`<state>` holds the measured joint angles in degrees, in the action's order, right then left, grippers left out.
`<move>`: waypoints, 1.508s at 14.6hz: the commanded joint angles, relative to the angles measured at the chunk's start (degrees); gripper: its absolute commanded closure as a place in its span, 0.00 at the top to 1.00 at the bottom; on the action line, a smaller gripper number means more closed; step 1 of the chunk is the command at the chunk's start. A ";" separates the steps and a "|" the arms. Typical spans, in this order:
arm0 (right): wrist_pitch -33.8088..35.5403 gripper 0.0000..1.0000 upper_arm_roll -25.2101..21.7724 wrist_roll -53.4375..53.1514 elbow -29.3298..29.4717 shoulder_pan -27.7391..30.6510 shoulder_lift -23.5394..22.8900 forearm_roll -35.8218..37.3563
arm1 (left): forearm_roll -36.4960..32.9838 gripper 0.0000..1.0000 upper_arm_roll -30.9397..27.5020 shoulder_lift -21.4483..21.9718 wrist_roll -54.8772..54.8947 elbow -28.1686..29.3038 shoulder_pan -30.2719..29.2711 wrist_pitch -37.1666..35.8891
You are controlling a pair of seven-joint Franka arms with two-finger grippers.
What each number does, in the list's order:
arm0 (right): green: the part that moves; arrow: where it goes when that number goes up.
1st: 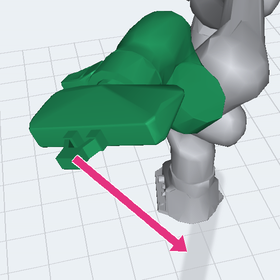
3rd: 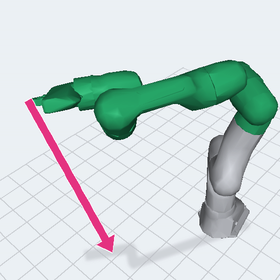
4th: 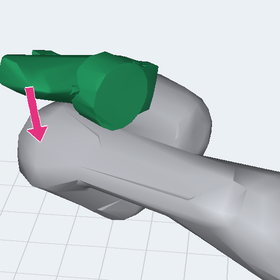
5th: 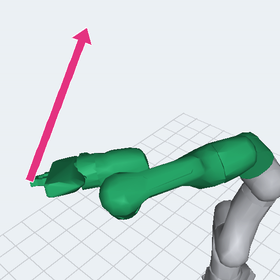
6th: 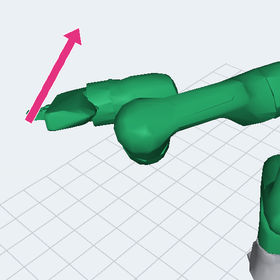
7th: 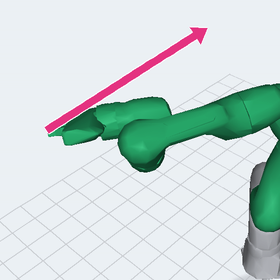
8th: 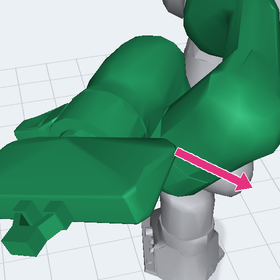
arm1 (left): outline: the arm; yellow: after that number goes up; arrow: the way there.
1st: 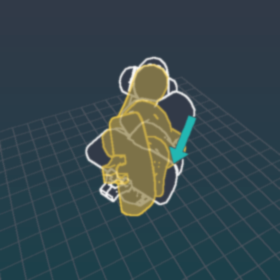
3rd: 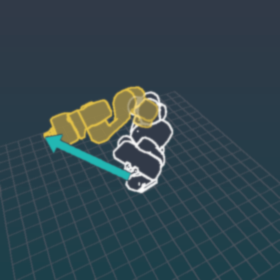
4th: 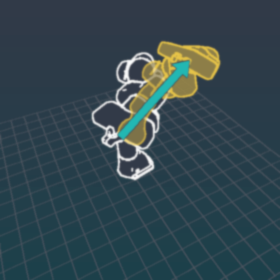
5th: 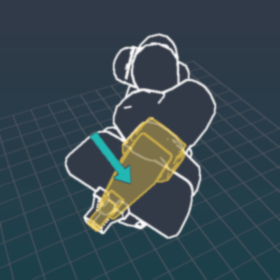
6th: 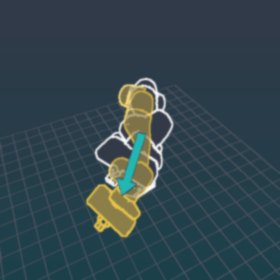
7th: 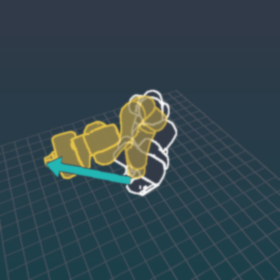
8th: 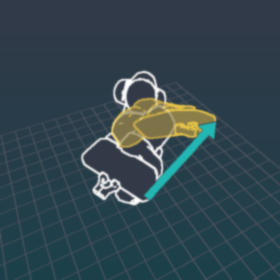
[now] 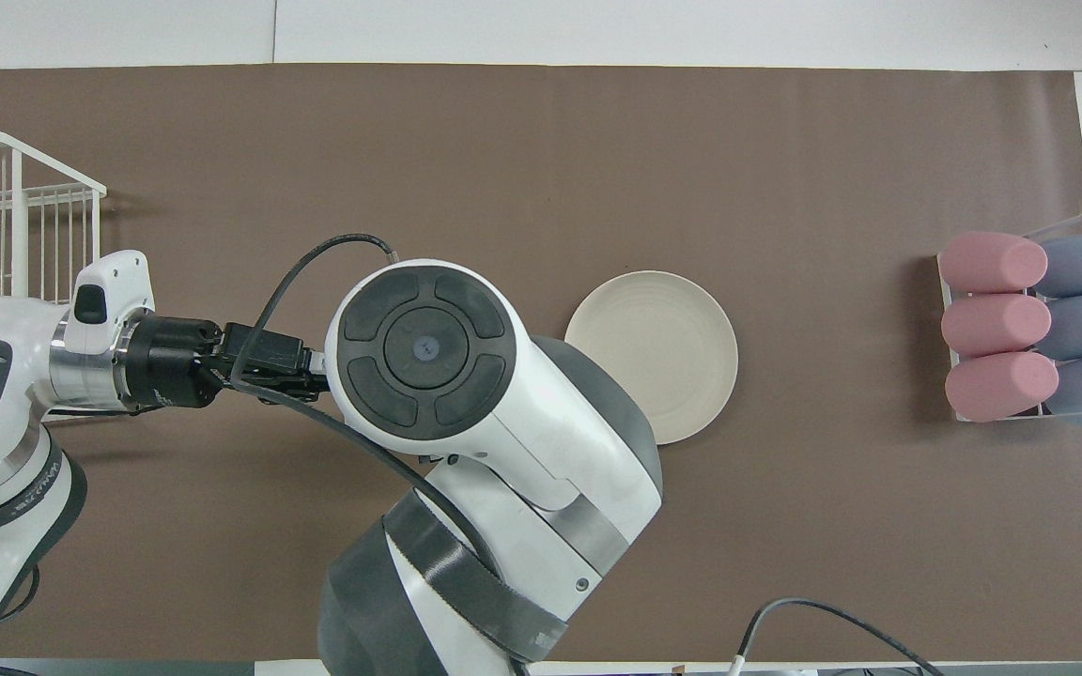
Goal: Wipe plate with sponge
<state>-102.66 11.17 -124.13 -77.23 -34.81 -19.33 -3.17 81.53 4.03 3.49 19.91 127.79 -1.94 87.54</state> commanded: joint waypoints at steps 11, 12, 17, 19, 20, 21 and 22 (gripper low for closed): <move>-24.67 0.00 0.26 24.35 -36.48 13.79 13.25 1.85 | -14.09 1.00 -0.60 1.52 -0.66 -2.01 -1.49 4.82; -26.69 0.00 0.26 27.59 -39.03 15.72 13.96 1.85 | -17.16 1.00 -0.60 1.43 -2.15 -3.50 -1.40 6.22; -28.37 0.00 0.26 36.24 -44.76 18.99 13.53 0.97 | -36.40 1.00 -0.42 1.43 -12.08 -12.37 -1.22 9.58; -30.74 0.00 0.34 36.15 -45.73 18.90 10.99 0.79 | -40.99 1.00 -0.51 1.52 -12.09 -14.06 -1.40 9.22; -30.67 0.00 0.34 36.15 -45.64 18.81 10.89 0.79 | -43.01 1.00 -0.42 1.52 -12.00 -14.06 -0.88 10.01; -31.19 0.00 0.34 36.15 -45.64 18.90 10.71 0.79 | -46.77 1.00 -0.08 1.52 -12.18 -14.06 -0.53 10.54; -31.54 0.00 0.26 36.24 -45.73 18.90 10.28 0.79 | -53.51 1.00 0.19 1.52 -12.18 -14.15 0.00 11.06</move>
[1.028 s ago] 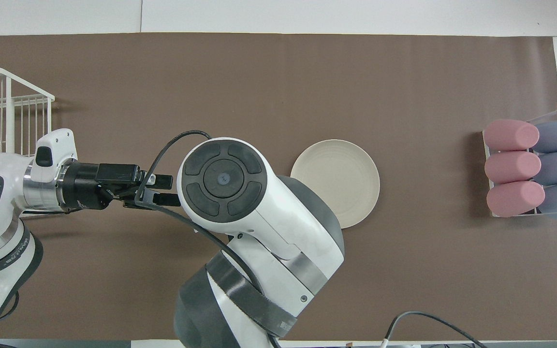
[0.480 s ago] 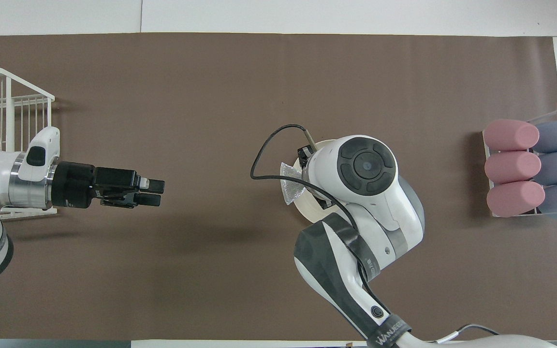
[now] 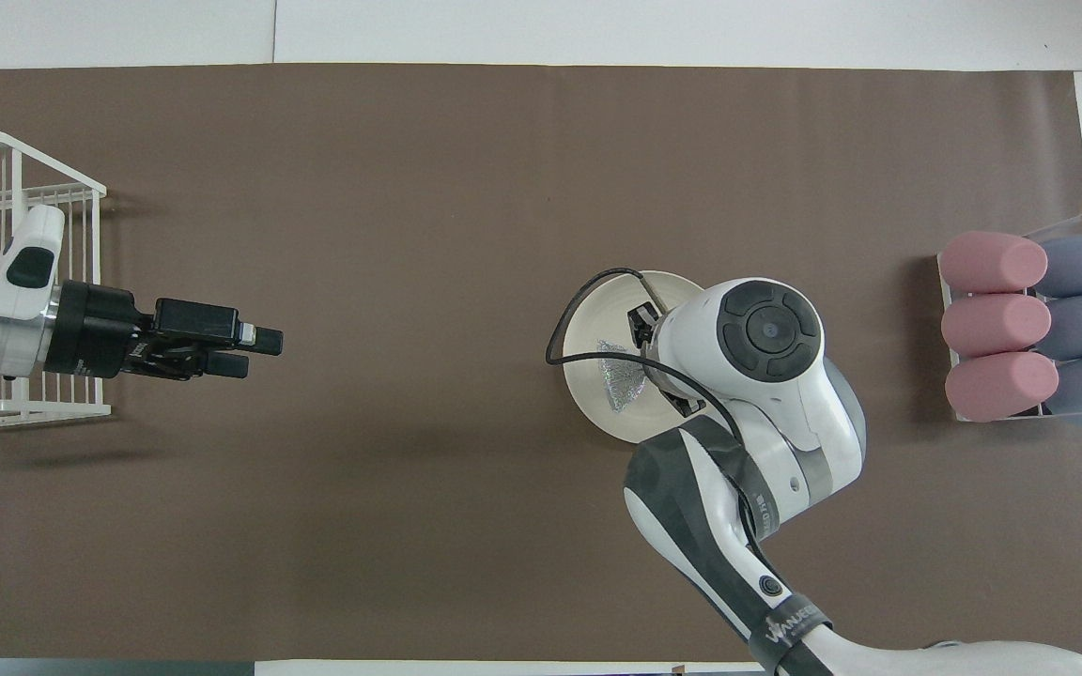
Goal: Wipe plate with sponge
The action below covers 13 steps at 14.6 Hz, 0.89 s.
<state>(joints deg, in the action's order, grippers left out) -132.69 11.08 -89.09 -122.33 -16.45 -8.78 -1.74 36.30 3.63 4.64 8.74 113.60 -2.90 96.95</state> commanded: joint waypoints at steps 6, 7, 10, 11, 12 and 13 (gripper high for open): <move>-4.85 0.00 0.35 1.90 -0.63 0.80 -4.92 -0.63 | -19.51 1.00 0.59 0.99 -1.18 0.30 1.05 2.27; -5.03 0.00 0.35 3.56 -0.63 1.59 -5.28 -0.72 | -19.51 1.00 0.59 0.99 -1.18 0.30 0.79 2.54; -4.59 0.00 0.35 10.14 -0.55 5.01 -5.37 -0.63 | -19.51 1.00 0.33 0.90 -1.27 0.30 0.70 3.07; -4.59 0.00 0.35 11.90 -0.46 5.63 -5.37 -0.63 | -19.51 1.00 0.33 0.90 -1.27 0.30 0.70 3.15; -4.59 0.00 0.35 13.05 -0.28 6.33 -5.37 -0.63 | -19.51 1.00 0.33 0.90 -1.36 0.30 0.70 3.07; -4.76 0.00 0.26 14.02 -0.20 6.86 -5.37 -0.63 | -19.51 1.00 0.33 0.90 -1.36 0.30 0.70 3.15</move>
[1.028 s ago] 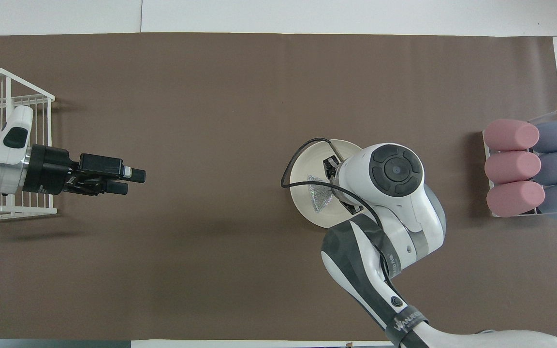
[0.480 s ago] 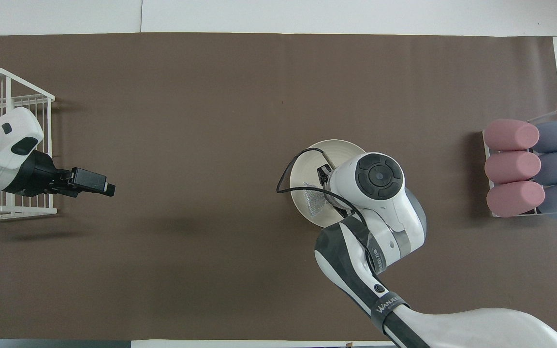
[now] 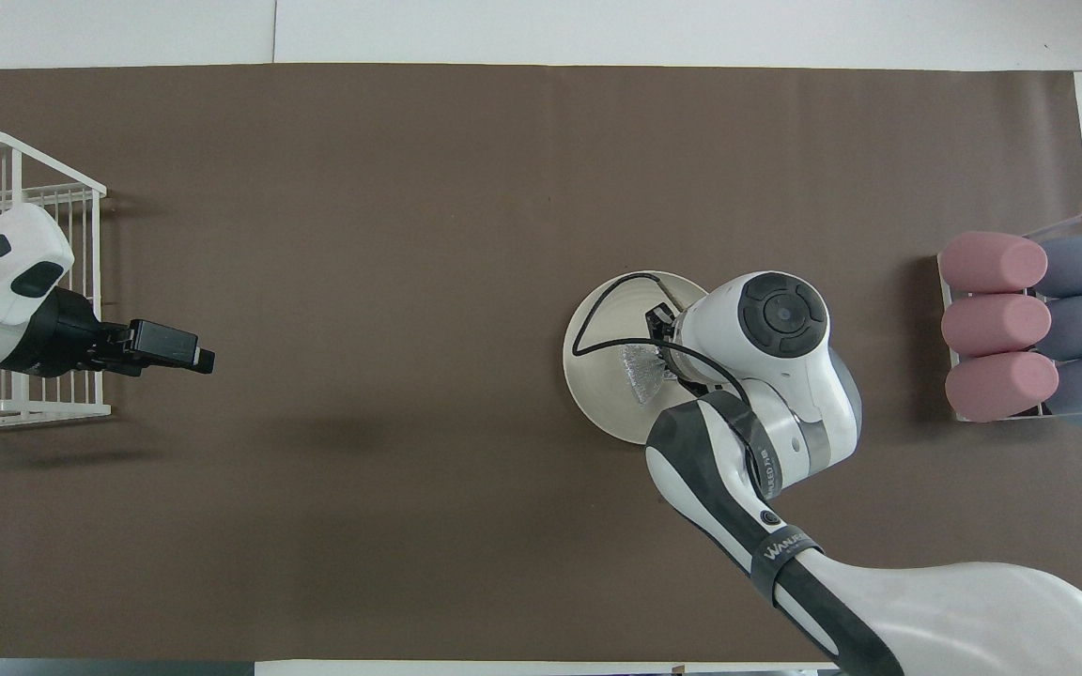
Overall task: Wipe plate with sponge
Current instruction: 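Rub the sponge around the plate surface with the right gripper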
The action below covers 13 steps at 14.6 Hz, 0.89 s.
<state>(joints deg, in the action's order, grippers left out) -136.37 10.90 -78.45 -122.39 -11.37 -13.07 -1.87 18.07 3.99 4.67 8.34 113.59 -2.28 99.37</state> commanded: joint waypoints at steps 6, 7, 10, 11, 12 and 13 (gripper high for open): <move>-1.44 0.00 0.61 -0.35 -0.13 -0.57 -0.99 -0.50 | -1.28 1.00 0.05 0.86 -0.87 0.41 0.17 1.00; -2.22 0.00 0.62 -4.04 -0.13 -1.98 -0.99 -0.59 | -1.28 1.00 0.05 0.86 -0.87 0.41 0.17 1.34; -5.56 0.00 0.70 -10.66 -0.04 -6.20 -1.26 -4.79 | -1.28 1.00 0.05 0.86 -0.96 0.41 0.34 1.70; -5.57 0.00 0.62 -10.67 -0.04 -6.82 -1.26 -6.20 | -1.28 1.00 0.05 0.86 -0.96 0.41 0.26 1.79; -5.57 0.00 0.62 -10.67 -0.04 -6.74 -1.26 -6.39 | -1.28 1.00 0.05 0.86 -0.96 0.41 0.25 1.87; -5.57 0.00 0.62 -10.41 -0.04 -6.74 -1.26 -6.39 | -1.28 1.00 0.05 0.86 -0.96 0.41 0.34 1.87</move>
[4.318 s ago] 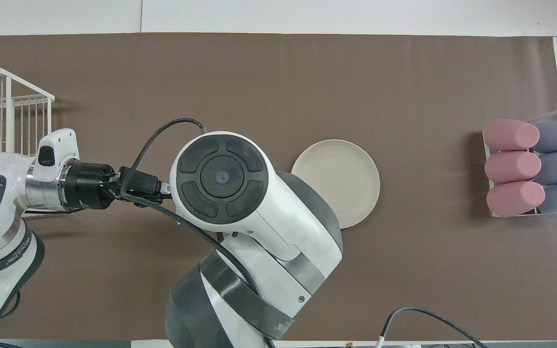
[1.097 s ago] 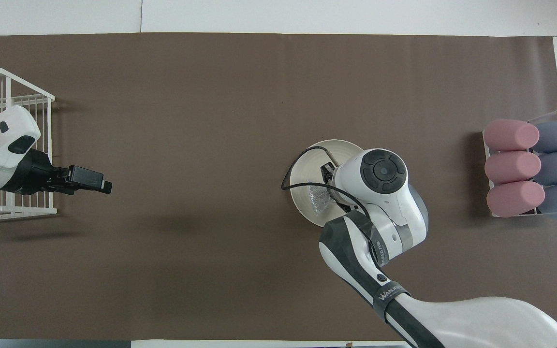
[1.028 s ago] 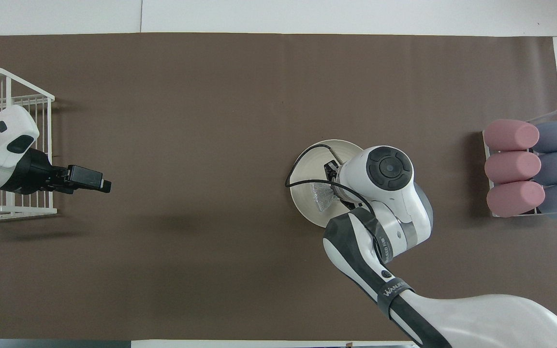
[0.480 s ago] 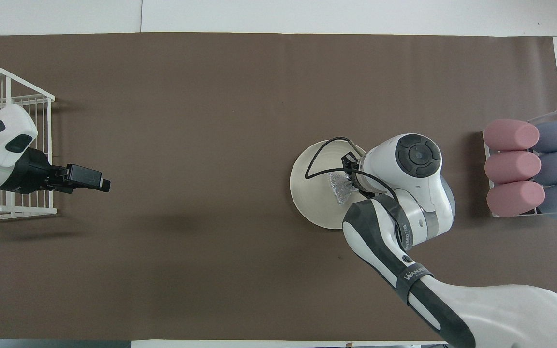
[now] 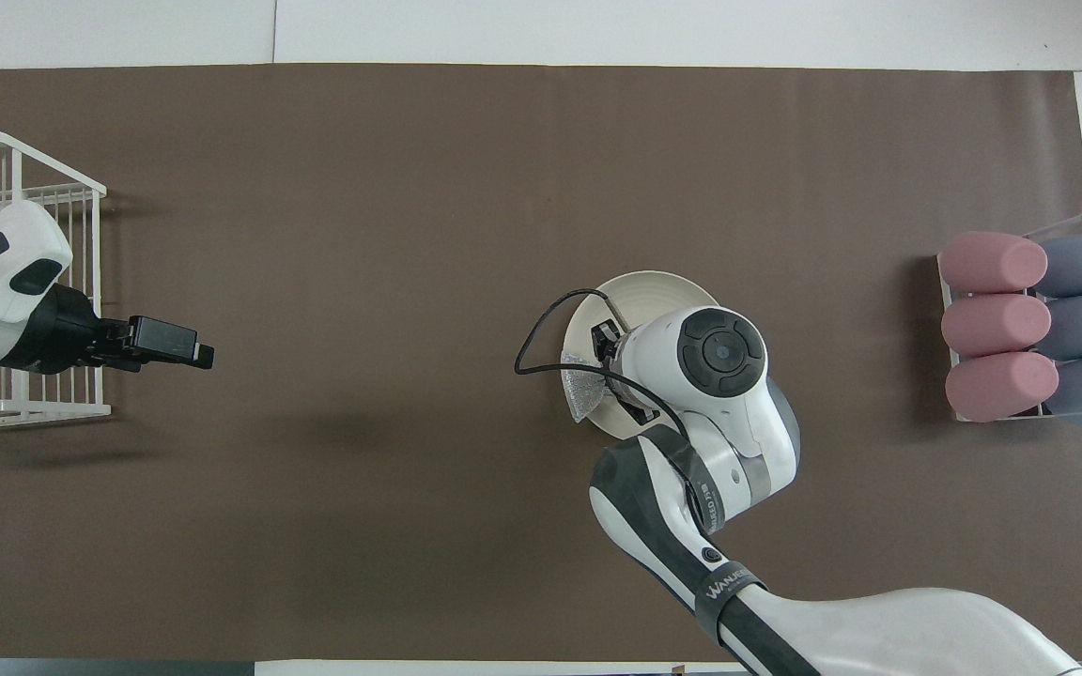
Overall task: Wipe plate with sponge
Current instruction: 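Rub the sponge around the plate surface with the right gripper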
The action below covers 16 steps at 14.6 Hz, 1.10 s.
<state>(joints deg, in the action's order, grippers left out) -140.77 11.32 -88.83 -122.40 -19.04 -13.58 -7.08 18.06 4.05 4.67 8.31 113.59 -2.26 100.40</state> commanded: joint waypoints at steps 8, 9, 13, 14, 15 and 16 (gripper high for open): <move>0.24 0.00 0.02 21.14 -0.03 10.69 -0.57 -1.18 | -1.27 1.00 -0.01 0.86 -0.92 0.41 0.68 1.29; 0.24 0.00 0.02 21.15 -0.03 10.61 -0.48 -1.18 | -1.27 1.00 -0.01 0.86 -0.92 0.41 0.68 1.29; 0.15 0.00 0.28 17.04 -0.12 9.38 -0.40 -1.18 | -1.27 1.00 0.08 0.77 -3.12 0.41 0.76 1.90; 0.06 0.00 0.28 14.59 -0.12 8.07 -0.40 -1.26 | -1.27 1.00 0.08 0.77 -3.21 0.32 0.85 1.99; -0.11 0.00 0.28 11.87 -0.12 6.32 -0.40 -1.26 | -1.27 1.00 0.08 0.77 -3.21 0.32 0.85 2.17; -0.64 0.00 0.19 7.75 -0.12 4.12 -0.48 -1.26 | -1.27 1.00 0.16 0.77 -3.21 0.32 0.85 2.26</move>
<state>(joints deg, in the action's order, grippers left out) -140.65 11.31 -75.15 -122.38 -11.58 -13.63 -7.66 18.06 4.24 4.67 6.47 113.59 -1.95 101.65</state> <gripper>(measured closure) 0.912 0.000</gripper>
